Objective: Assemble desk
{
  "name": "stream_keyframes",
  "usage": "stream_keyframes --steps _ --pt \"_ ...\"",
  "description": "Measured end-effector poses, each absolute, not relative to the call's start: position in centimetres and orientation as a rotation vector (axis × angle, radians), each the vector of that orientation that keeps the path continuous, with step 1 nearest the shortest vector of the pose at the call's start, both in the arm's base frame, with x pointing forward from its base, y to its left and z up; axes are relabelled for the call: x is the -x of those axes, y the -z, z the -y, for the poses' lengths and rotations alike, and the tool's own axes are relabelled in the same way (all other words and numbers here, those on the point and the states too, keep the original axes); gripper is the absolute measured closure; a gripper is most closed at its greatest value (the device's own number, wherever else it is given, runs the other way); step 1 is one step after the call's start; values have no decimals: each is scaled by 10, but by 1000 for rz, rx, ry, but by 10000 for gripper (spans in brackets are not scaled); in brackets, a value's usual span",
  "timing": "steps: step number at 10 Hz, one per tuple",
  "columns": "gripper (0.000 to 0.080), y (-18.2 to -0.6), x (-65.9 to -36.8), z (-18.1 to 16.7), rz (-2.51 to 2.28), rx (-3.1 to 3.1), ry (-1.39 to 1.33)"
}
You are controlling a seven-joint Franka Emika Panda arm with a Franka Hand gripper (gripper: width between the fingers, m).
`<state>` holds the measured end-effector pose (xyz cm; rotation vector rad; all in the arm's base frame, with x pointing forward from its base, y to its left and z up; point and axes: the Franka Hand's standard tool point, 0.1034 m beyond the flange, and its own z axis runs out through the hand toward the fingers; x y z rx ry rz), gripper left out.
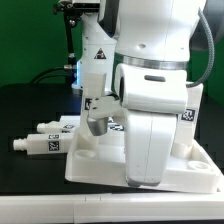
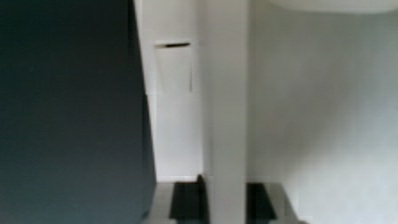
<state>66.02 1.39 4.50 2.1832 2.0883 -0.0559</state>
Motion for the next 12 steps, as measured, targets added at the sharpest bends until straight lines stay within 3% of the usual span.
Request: stream_keyframes --steps 3,12 --pt "744 -29 -640 -9 -2122 -2146 65" --pt "744 -30 -656 -15 -2048 -2214 91"
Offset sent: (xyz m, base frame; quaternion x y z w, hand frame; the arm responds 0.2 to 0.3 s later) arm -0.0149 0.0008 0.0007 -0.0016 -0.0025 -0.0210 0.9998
